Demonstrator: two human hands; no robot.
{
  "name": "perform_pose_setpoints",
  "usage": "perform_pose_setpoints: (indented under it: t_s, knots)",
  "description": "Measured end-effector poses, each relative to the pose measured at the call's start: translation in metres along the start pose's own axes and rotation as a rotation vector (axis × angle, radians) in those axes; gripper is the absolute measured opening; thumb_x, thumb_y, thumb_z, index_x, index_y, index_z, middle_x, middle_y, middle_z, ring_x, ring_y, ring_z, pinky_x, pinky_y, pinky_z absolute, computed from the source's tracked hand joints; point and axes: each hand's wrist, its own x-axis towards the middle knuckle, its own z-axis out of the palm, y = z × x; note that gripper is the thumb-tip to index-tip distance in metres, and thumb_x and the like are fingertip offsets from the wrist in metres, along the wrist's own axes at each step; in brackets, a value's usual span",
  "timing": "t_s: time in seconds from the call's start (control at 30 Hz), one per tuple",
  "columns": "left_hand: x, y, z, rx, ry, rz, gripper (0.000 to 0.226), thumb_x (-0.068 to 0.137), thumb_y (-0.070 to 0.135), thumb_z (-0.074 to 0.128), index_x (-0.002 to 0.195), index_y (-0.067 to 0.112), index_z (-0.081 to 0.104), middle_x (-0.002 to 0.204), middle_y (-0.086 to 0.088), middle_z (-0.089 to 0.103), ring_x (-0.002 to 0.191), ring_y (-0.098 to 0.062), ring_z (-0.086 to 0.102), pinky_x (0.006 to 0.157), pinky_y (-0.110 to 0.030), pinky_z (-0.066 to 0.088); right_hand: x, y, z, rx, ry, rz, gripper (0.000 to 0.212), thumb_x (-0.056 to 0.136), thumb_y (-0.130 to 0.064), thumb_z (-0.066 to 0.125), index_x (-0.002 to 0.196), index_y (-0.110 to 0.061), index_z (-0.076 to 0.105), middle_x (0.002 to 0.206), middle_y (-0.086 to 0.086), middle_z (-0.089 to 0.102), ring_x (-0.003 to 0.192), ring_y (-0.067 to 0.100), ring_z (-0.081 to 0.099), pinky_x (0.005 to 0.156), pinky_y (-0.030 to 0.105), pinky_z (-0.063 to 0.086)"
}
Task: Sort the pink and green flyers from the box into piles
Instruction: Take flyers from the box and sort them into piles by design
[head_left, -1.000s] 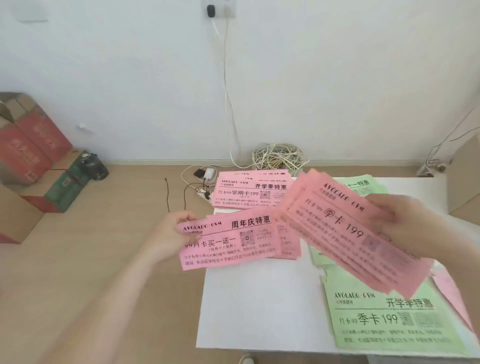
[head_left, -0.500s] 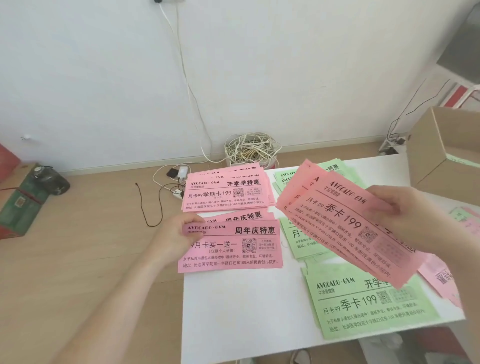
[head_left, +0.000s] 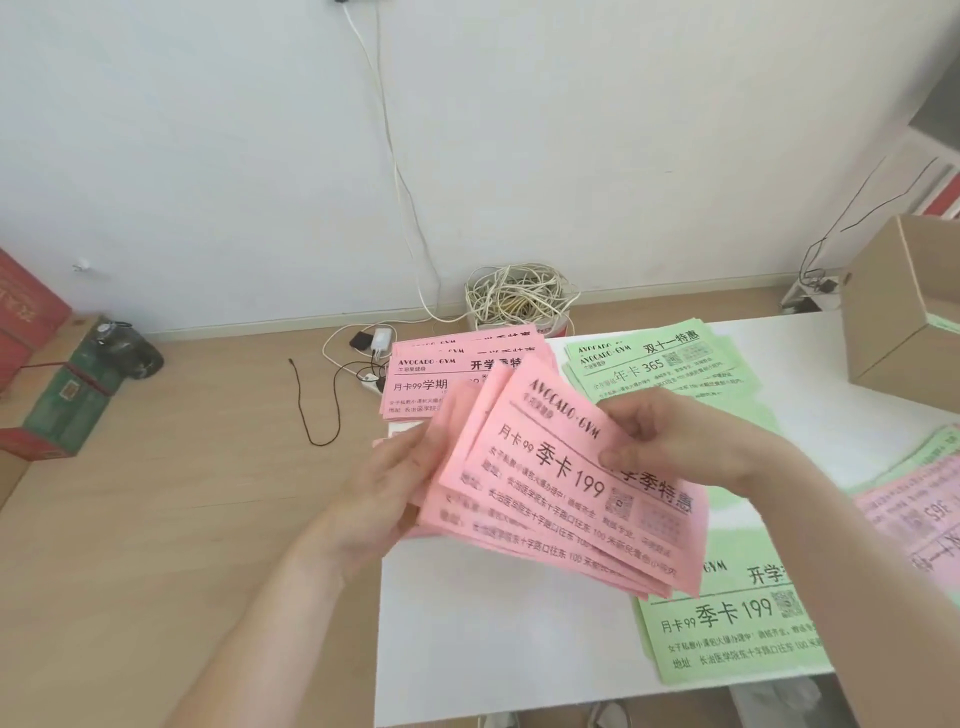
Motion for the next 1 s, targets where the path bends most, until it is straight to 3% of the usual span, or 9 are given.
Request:
perform_pose_setpoints:
  t_s: [0.13, 0.23, 0.37, 0.43, 0.53, 0.67, 0.77, 0.9, 1.0]
  knots:
    - [-0.009, -0.015, -0.007, 0.092, 0.129, 0.027, 0.04, 0.081, 0.024, 0.074, 0.118, 0.021, 0.062, 0.102, -0.012, 0.073, 0.091, -0.027, 0.07, 0.069, -0.034, 0.055, 0.024, 0.018, 0.018, -0.039, -0.041, 0.072, 0.023, 0.09, -0.001, 0.062, 0.106, -0.017, 0.068, 0.097, 0.002, 0.075, 0.089, 0.018, 0.073, 0.075, 0.027, 0.055]
    - [-0.013, -0.028, -0.008, 0.26, 0.276, 0.017, 0.035, 0.085, -0.006, 0.065, 0.11, 0.018, 0.063, 0.088, -0.007, 0.075, 0.08, -0.022, 0.073, 0.064, -0.027, 0.055, 0.032, 0.029, 0.033, -0.034, 0.016, 0.118, 0.018, 0.091, -0.009, 0.063, 0.105, -0.018, 0.068, 0.092, -0.003, 0.076, 0.085, 0.013, 0.073, 0.079, 0.029, 0.056]
    - [-0.015, -0.049, -0.008, 0.358, 0.45, -0.042, 0.015, 0.09, 0.004, 0.062, 0.097, 0.016, 0.067, 0.079, -0.001, 0.075, 0.072, -0.019, 0.073, 0.066, -0.034, 0.057, 0.038, 0.036, 0.046, -0.147, 0.149, 0.138, 0.009, 0.092, -0.023, 0.063, 0.091, -0.021, 0.072, 0.088, -0.011, 0.075, 0.081, 0.005, 0.07, 0.08, 0.03, 0.053]
    - [-0.015, -0.06, -0.01, 0.401, 0.475, -0.059, 0.009, 0.09, 0.009, 0.063, 0.093, 0.017, 0.067, 0.078, 0.002, 0.075, 0.072, -0.016, 0.072, 0.073, -0.04, 0.057, 0.041, 0.038, 0.048, -0.232, 0.149, 0.176, 0.018, 0.094, -0.029, 0.058, 0.089, -0.019, 0.072, 0.09, -0.003, 0.074, 0.086, 0.019, 0.069, 0.082, 0.039, 0.055]
    - [-0.018, -0.071, -0.009, 0.495, 0.485, -0.07, 0.005, 0.091, 0.016, 0.063, 0.089, 0.02, 0.065, 0.073, 0.009, 0.074, 0.066, -0.009, 0.07, 0.065, -0.031, 0.053, 0.043, 0.04, 0.047, -0.259, 0.161, 0.186, 0.019, 0.094, -0.029, 0.058, 0.089, -0.016, 0.071, 0.092, 0.004, 0.073, 0.09, 0.028, 0.067, 0.085, 0.044, 0.054]
    - [-0.023, -0.08, -0.009, 0.633, 0.527, -0.071, 0.019, 0.091, 0.033, 0.062, 0.077, 0.019, 0.061, 0.065, 0.001, 0.07, 0.058, -0.014, 0.065, 0.055, -0.032, 0.044, 0.038, 0.039, 0.045, -0.291, 0.16, 0.158, 0.012, 0.093, -0.02, 0.058, 0.087, -0.017, 0.068, 0.088, -0.003, 0.073, 0.085, 0.02, 0.069, 0.079, 0.038, 0.056]
    - [-0.025, -0.086, -0.014, 0.662, 0.551, -0.067, 0.029, 0.089, 0.039, 0.061, 0.069, 0.019, 0.061, 0.063, 0.0, 0.067, 0.057, -0.018, 0.062, 0.055, -0.041, 0.049, 0.031, 0.035, 0.03, -0.341, 0.382, 0.144, 0.017, 0.094, -0.014, 0.054, 0.079, -0.019, 0.06, 0.084, -0.002, 0.068, 0.078, 0.022, 0.065, 0.065, 0.03, 0.051]
    - [-0.026, -0.086, -0.013, 0.663, 0.532, -0.089, 0.006, 0.086, 0.029, 0.069, 0.081, 0.031, 0.066, 0.069, 0.017, 0.068, 0.059, -0.002, 0.062, 0.058, -0.034, 0.049, 0.022, 0.046, 0.008, -0.008, 0.728, 0.131, 0.01, 0.094, -0.011, 0.056, 0.092, -0.016, 0.065, 0.094, -0.004, 0.072, 0.084, 0.018, 0.068, 0.074, 0.035, 0.054]
    - [-0.026, -0.086, -0.016, 0.601, 0.538, -0.134, 0.028, 0.079, 0.013, 0.075, 0.091, 0.035, 0.063, 0.069, 0.02, 0.068, 0.06, 0.002, 0.063, 0.059, -0.027, 0.046, 0.019, 0.056, 0.006, 0.223, 0.728, 0.165, 0.013, 0.094, -0.007, 0.056, 0.099, -0.015, 0.066, 0.098, 0.004, 0.074, 0.089, 0.024, 0.071, 0.082, 0.043, 0.055]
